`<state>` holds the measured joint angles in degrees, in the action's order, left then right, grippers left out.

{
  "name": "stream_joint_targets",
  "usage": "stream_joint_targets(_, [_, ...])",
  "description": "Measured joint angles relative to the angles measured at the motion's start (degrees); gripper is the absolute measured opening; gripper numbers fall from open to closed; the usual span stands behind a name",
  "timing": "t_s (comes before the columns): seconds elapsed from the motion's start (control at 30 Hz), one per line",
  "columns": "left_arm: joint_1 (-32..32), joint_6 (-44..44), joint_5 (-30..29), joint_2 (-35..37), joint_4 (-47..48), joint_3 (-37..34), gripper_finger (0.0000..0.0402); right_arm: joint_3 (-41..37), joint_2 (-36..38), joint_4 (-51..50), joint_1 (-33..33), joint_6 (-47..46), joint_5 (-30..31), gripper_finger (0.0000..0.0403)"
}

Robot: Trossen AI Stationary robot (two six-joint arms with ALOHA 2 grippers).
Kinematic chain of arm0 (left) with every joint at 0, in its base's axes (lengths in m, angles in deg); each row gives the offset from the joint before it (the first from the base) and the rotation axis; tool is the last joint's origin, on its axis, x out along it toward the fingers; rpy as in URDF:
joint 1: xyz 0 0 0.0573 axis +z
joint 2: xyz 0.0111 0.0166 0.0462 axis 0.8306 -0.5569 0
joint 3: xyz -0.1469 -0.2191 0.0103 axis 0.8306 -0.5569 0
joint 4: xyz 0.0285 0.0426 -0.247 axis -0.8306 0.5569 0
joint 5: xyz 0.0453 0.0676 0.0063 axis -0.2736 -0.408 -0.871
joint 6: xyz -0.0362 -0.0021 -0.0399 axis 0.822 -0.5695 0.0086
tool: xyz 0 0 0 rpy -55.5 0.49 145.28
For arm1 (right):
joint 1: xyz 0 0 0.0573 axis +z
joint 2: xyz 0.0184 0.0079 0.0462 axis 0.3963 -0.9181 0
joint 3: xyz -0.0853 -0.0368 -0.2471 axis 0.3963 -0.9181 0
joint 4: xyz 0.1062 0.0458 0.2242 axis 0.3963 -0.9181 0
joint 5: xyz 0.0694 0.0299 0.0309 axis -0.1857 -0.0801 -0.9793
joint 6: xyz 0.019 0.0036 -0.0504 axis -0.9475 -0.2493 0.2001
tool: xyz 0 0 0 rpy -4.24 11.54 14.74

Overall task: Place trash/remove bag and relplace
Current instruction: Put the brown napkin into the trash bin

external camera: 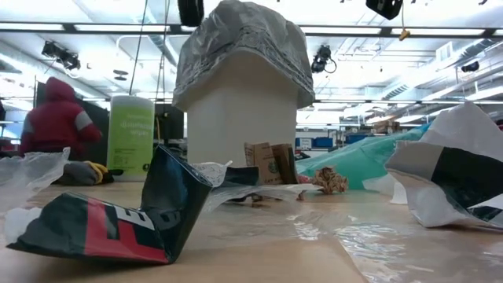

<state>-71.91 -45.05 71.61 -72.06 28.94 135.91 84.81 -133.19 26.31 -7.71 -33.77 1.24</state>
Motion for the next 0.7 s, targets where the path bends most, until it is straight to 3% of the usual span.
stream_joint_targets(0.2, [-0.1,-11.5,-0.1,1.0,1.9,10.4,0.0007,0.0,0.0,0.9,0.0,0.0,0.3,0.0162])
stream_joint_targets(0.4, [4.2,-28.0,-11.5,0.6,14.0,19.8,0.0008,0.0,0.0,1.6,0.0,0.0,0.4,0.0162])
stream_joint_targets(0.7, [14.0,-28.8,-12.8,0.6,27.2,22.9,0.0008,0.0,0.0,1.9,0.0,-0.6,0.4,0.0162])
